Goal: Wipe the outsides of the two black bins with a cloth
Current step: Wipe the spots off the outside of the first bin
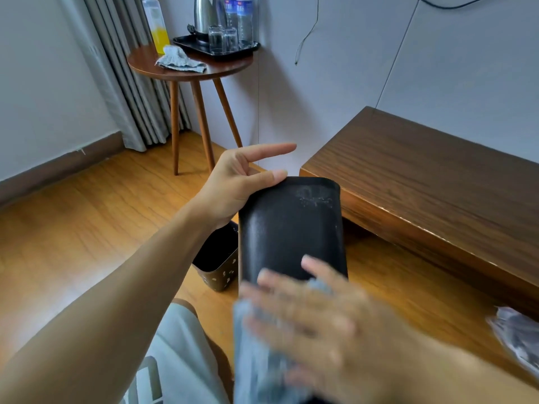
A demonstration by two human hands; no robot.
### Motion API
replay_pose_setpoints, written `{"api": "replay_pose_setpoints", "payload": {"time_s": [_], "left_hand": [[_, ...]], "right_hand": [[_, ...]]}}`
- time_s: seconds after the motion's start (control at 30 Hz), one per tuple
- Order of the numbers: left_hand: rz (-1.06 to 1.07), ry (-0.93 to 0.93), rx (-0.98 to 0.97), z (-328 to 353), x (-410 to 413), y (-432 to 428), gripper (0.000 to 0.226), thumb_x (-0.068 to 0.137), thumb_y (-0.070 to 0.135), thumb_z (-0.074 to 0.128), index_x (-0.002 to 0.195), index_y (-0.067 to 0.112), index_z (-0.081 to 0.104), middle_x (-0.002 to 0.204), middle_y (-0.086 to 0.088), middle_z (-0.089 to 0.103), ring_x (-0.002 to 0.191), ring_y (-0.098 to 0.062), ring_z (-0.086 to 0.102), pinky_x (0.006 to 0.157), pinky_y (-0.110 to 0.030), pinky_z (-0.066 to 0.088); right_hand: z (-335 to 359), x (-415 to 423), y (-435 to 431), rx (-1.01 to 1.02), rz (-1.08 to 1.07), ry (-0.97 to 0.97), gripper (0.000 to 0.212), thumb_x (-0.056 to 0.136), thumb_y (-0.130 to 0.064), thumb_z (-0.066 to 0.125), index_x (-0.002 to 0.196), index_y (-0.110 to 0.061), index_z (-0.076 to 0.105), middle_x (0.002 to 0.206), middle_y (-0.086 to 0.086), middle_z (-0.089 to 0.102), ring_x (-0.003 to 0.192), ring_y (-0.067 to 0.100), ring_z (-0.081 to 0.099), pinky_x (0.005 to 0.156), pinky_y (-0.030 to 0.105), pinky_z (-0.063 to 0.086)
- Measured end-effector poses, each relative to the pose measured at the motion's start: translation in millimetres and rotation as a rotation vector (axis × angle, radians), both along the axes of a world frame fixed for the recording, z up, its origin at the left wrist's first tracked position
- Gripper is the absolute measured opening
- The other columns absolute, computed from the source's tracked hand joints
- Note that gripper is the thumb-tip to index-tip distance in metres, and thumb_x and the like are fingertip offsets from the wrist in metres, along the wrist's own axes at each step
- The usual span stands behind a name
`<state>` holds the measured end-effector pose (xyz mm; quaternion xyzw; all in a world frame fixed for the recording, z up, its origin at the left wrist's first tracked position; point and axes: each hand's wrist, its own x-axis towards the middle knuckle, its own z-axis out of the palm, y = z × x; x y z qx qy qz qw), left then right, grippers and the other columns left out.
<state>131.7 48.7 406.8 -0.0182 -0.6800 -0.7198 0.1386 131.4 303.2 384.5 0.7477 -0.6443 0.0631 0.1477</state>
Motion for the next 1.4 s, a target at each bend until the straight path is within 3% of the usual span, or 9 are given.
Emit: {"api": "replay_pose_setpoints", "payload": {"time_s": [0.17,0.43,0.5,0.57,0.67,0.77,1.0,1.2,1.4], "left_hand": [[-0.010,0.037,-0.061,3,-4,0,0.041,0.093,0.015,0.068,0.134,0.018,0.066,0.091,-0.045,0.065,0.077,-0.040,0.068,0.067,-0.038,0.059],[0.169,-0.022,0.041,-8,3,-24,0.041,0.097,0.007,0.065,0.135,0.022,0.065,0.097,-0.049,0.059,0.089,-0.044,0.062,0.079,-0.042,0.061],[0.134,-0.041,0.075,-9,4,-22,0.044,0.096,0.004,0.063,0.138,0.016,0.062,0.094,-0.033,0.071,0.086,-0.034,0.073,0.075,-0.037,0.064],[0.070,-0.045,0.097,-9,2,-16,0.046,0.093,0.008,0.065,0.139,0.015,0.062,0.089,-0.021,0.076,0.079,-0.028,0.076,0.069,-0.035,0.064],[0.039,-0.042,0.071,-8,1,-3,0.047,0.089,0.015,0.070,0.135,0.019,0.066,0.098,-0.031,0.073,0.080,-0.034,0.074,0.071,-0.037,0.064],[0.058,-0.034,0.128,-11,0,1,0.046,0.087,0.012,0.071,0.132,0.020,0.068,0.089,-0.027,0.076,0.073,-0.028,0.075,0.071,-0.037,0.064],[0.100,-0.010,0.175,-19,6,2,0.045,0.089,0.007,0.071,0.132,0.020,0.069,0.106,-0.047,0.061,0.079,-0.035,0.073,0.073,-0.041,0.064],[0.240,-0.017,0.075,-29,8,8,0.033,0.090,0.015,0.074,0.123,0.015,0.072,0.104,-0.029,0.072,0.091,-0.033,0.071,0.083,-0.044,0.059],[0.240,-0.440,-0.162,-41,42,18,0.136,0.047,0.071,0.088,0.159,0.049,0.014,0.160,0.005,0.037,0.139,-0.014,0.045,0.112,-0.035,0.041]], "right_hand": [[36,-66,-35,-0.044,-0.369,-0.210,0.058,0.106,-0.044,0.033,0.159,-0.020,0.031,0.167,-0.005,0.022,0.158,0.017,0.011,0.123,0.061,0.021],[0,5,1,0.028,0.007,-0.095,0.052,0.101,-0.049,0.050,0.147,-0.024,0.053,0.164,-0.003,0.034,0.155,0.021,0.024,0.119,0.055,0.033],[-8,0,4,-0.013,0.009,-0.123,0.049,0.101,-0.046,0.052,0.145,-0.024,0.056,0.162,-0.004,0.038,0.154,0.022,0.028,0.116,0.057,0.036],[-6,-23,-6,-0.091,-0.125,-0.258,0.050,0.104,-0.042,0.047,0.150,-0.024,0.047,0.163,-0.006,0.035,0.155,0.020,0.025,0.119,0.058,0.029],[10,-70,-25,-0.182,-0.422,-0.575,0.053,0.106,-0.047,0.036,0.156,-0.031,0.033,0.165,-0.018,0.023,0.156,0.002,0.008,0.126,0.055,0.016],[13,-90,-32,-0.213,-0.502,-0.858,0.051,0.107,-0.048,0.036,0.156,-0.036,0.032,0.164,-0.025,0.021,0.151,-0.010,0.007,0.128,0.035,0.015],[2,-99,-55,-0.472,-0.366,-1.284,0.031,0.105,-0.034,0.051,0.132,-0.026,0.064,0.121,-0.020,0.070,0.115,-0.002,0.063,0.096,0.017,0.047],[4,-93,-73,-0.702,-0.468,-1.248,0.020,0.099,-0.030,0.063,0.096,-0.016,0.077,0.081,-0.008,0.074,0.074,0.005,0.066,0.066,0.023,0.049],[18,-102,-78,-0.739,-0.711,-0.895,0.028,0.096,-0.038,0.063,0.090,-0.015,0.077,0.067,-0.006,0.067,0.062,0.006,0.055,0.063,0.031,0.046]]}}
